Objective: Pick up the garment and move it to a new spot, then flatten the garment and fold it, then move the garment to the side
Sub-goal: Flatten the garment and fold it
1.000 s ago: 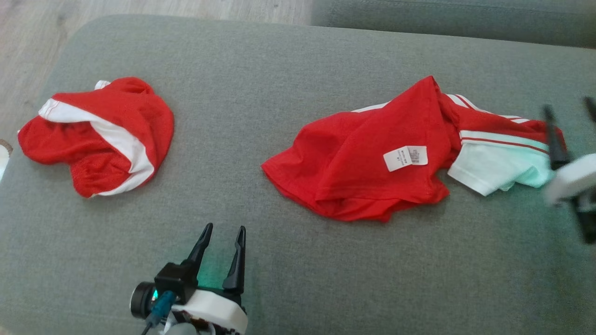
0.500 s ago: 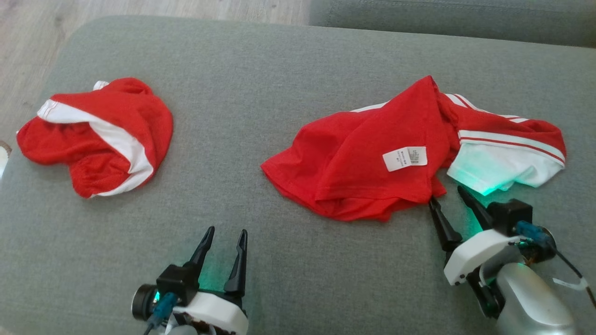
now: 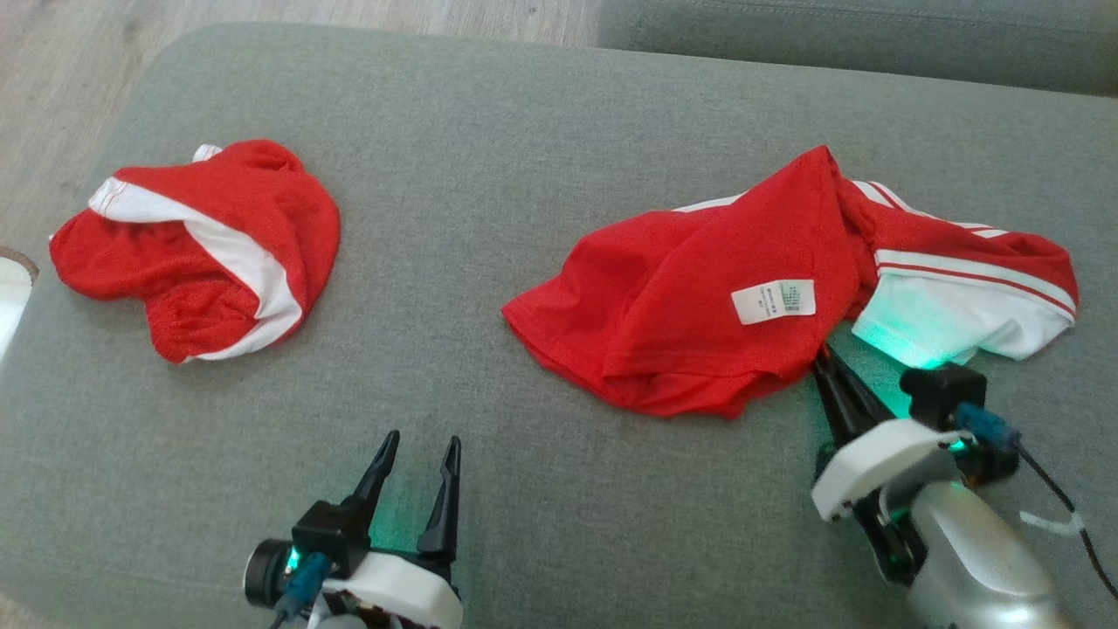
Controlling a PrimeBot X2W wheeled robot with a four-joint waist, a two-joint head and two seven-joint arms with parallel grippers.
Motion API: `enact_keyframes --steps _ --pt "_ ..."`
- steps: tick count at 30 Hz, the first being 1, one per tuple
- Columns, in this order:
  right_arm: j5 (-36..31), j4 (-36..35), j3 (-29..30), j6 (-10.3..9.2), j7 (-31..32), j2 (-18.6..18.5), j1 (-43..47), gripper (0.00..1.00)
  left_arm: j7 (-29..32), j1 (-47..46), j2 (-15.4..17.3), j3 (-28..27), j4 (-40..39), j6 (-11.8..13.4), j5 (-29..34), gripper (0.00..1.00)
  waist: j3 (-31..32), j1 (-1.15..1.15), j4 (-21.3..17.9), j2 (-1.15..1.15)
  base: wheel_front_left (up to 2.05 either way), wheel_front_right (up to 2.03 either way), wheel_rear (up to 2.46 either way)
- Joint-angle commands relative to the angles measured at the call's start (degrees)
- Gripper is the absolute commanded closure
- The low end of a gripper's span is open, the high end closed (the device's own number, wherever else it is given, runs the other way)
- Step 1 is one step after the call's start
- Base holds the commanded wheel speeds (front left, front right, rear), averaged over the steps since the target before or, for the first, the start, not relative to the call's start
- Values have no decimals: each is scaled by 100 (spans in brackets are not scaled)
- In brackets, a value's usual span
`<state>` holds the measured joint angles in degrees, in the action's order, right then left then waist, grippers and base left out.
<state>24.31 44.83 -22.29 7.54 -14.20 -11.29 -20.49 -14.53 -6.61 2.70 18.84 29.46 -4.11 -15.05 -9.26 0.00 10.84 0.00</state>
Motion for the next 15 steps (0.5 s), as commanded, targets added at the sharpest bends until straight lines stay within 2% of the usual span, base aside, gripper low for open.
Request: enact_keyframes --steps 1,6,9,12,15 --pt "55 -348 -150 -5 -74 36 -99 100 -47 -29 18 -183 -119 -31 43 0 14 0 -13 0 0 0 0" --pt "113 -1847 -384 -5 -78 83 -31 100 -47 -26 18 -187 -128 -47 65 0 109 0 -38 0 0 0 0" --pt "194 -2590 -782 -5 -78 170 -30 100 -47 -18 18 -154 -116 -55 74 0 195 0 -5 0 0 0 0" --pt "333 -2913 -1456 -5 -79 269 -208 100 -47 -9 18 -143 -107 -62 103 0 255 0 77 0 0 0 0" --pt "498 -2863 -2142 -5 -79 477 -534 100 -47 -5 18 -155 -87 -75 141 0 281 0 194 0 0 0 0"
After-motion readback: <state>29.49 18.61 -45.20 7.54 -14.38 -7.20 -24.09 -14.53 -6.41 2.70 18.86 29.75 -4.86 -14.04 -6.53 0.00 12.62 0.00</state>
